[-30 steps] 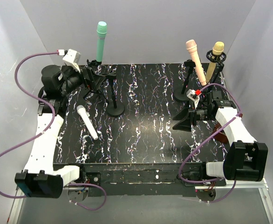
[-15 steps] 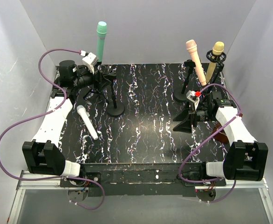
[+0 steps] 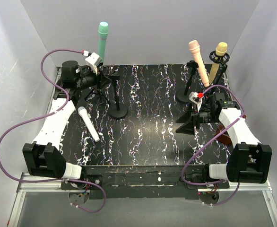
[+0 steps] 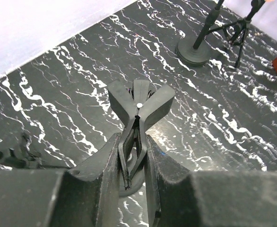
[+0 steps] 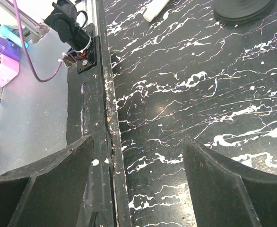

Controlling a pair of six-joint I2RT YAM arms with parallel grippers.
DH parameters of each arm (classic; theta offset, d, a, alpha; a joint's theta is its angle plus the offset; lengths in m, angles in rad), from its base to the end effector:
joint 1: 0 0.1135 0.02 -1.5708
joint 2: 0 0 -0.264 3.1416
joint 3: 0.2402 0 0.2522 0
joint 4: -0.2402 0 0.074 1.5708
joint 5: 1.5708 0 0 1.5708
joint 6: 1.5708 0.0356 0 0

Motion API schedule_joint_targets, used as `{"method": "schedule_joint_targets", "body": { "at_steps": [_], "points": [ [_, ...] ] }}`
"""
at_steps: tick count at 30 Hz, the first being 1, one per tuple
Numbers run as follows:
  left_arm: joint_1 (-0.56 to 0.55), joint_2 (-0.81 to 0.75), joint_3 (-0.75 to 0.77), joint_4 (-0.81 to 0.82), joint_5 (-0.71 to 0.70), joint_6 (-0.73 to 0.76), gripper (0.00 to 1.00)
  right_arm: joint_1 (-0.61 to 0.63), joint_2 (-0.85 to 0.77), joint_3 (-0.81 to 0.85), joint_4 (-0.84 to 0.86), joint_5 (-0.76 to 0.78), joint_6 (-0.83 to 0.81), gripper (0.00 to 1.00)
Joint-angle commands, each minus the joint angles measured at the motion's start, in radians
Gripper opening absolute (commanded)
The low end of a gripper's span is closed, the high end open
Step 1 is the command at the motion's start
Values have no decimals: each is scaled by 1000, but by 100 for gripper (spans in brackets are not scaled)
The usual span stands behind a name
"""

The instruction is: Attach the microphones to the stand

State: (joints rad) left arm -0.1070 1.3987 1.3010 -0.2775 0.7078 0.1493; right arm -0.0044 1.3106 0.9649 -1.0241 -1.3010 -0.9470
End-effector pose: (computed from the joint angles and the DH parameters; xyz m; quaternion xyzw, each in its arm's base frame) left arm 0.3142 -0.0570 0.3724 0.2925 0.7441 -0.2752 0.5339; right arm 0.2197 0.0333 0.2602 -0.4136 0.6779 0.4991 0.3469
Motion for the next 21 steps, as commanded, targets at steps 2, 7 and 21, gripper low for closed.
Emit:
{"method": "schedule_joint_targets", "body": {
  "at_steps": [2,7,21],
  "points": [
    [-115,-119,-8,64,-187,-295,0,3,-1,17,-18,0,-21,82],
    [-362,-187,-77,92,-576,-476,0,3,18,24,-28,-1,-29,81],
    [-890,-32,17,178,-1333,-251,0,3,16,24,-45,11,-52,81]
  ]
}}
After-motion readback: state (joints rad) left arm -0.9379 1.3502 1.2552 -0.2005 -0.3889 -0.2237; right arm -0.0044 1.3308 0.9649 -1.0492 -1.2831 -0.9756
